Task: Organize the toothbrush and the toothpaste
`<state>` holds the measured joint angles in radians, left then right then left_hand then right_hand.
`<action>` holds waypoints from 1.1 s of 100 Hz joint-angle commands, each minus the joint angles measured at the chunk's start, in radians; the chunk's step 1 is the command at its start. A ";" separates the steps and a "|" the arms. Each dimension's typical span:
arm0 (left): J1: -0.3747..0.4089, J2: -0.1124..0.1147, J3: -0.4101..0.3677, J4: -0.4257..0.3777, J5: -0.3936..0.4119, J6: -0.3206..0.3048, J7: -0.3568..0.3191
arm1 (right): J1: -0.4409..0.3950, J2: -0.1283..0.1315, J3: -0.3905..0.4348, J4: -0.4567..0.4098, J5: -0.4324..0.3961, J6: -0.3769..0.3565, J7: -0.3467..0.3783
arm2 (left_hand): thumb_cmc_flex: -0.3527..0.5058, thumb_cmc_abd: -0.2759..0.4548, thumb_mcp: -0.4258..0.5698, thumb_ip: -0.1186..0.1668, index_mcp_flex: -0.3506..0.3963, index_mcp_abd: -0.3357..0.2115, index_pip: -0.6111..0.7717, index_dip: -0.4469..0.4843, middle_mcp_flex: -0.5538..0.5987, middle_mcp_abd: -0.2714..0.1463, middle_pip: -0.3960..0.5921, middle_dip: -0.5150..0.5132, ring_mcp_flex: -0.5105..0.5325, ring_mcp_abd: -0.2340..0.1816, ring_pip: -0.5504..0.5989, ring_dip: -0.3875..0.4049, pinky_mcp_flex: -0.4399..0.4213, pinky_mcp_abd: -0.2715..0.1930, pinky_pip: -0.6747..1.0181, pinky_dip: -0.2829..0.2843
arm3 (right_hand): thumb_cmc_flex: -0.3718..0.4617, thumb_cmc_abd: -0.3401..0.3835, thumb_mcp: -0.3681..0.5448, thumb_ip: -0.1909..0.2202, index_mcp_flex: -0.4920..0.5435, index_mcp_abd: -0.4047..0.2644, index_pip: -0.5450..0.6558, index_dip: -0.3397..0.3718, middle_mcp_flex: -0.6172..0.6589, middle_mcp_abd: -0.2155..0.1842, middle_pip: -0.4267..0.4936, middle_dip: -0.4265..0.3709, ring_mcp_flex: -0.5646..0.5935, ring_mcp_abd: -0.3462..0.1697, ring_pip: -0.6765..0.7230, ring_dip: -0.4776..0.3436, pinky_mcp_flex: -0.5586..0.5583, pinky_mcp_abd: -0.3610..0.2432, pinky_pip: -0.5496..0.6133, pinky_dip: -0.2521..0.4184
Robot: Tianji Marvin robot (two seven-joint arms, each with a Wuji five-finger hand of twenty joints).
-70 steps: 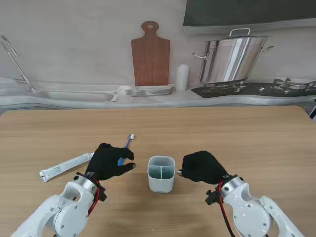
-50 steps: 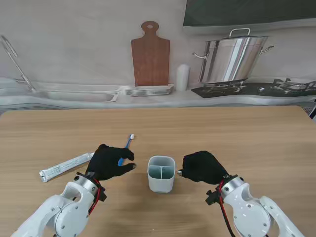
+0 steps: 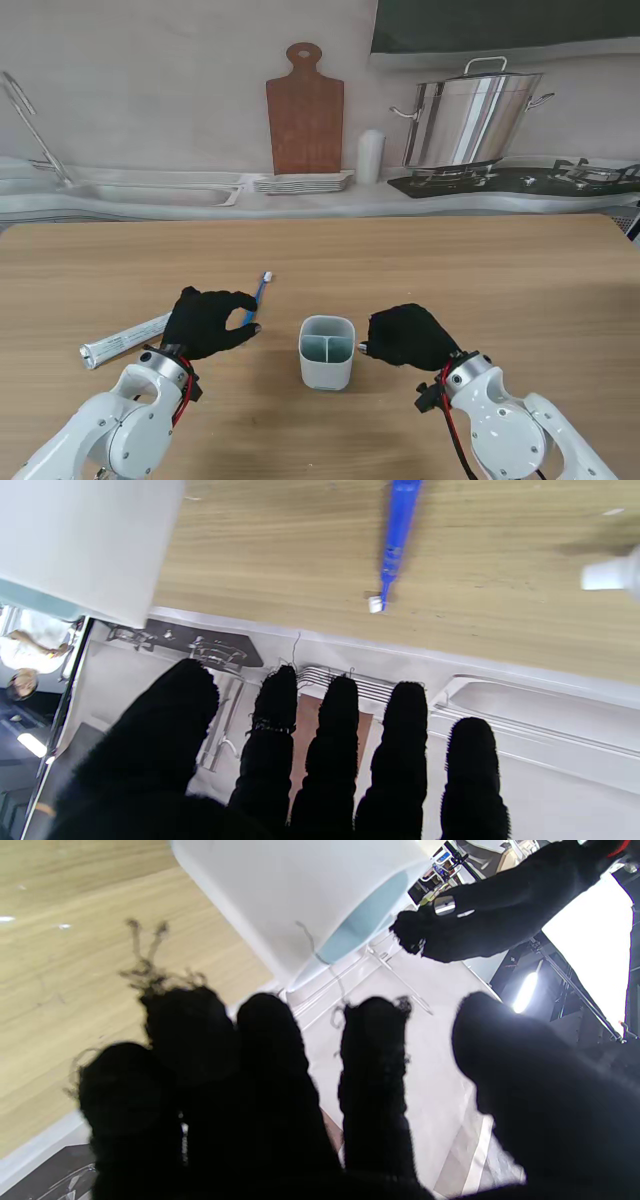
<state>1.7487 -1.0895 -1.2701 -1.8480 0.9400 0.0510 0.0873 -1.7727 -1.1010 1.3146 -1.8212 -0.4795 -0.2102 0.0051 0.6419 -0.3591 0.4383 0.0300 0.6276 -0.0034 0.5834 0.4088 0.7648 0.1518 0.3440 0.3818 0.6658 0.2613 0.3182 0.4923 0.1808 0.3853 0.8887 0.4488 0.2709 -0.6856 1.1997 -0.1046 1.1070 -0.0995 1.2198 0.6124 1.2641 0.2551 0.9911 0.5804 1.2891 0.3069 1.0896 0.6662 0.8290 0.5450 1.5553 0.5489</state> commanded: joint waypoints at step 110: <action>0.136 0.052 -0.334 0.013 0.276 -0.035 -0.370 | -0.008 0.000 -0.010 -0.005 0.005 0.016 0.028 | -0.068 -0.136 0.060 0.023 -0.329 0.127 -0.121 -0.005 -0.419 0.067 0.013 -0.008 -0.367 0.050 -0.026 -0.009 -0.185 -0.035 -0.113 -0.009 | -0.040 0.016 -0.006 0.033 0.018 -0.004 0.001 0.003 0.002 0.059 -0.004 -0.004 0.002 0.012 -0.001 -0.014 -0.005 0.005 0.000 0.001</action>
<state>1.8669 -1.0425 -1.5908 -1.8368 1.2050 0.0204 -0.2588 -1.7737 -1.0990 1.3063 -1.8230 -0.4725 -0.1985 0.0177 0.5922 -0.4626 0.4551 0.0305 0.3467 0.0921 0.4638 0.3937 0.4044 0.1966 0.3424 0.3383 0.3328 0.2956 0.2945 0.4574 0.0143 0.3359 0.7831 0.4225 0.2709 -0.6856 1.1997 -0.0951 1.1070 -0.0992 1.2197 0.6124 1.2639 0.2556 0.9911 0.5784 1.2891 0.3074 1.0894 0.6662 0.8288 0.5454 1.5546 0.5489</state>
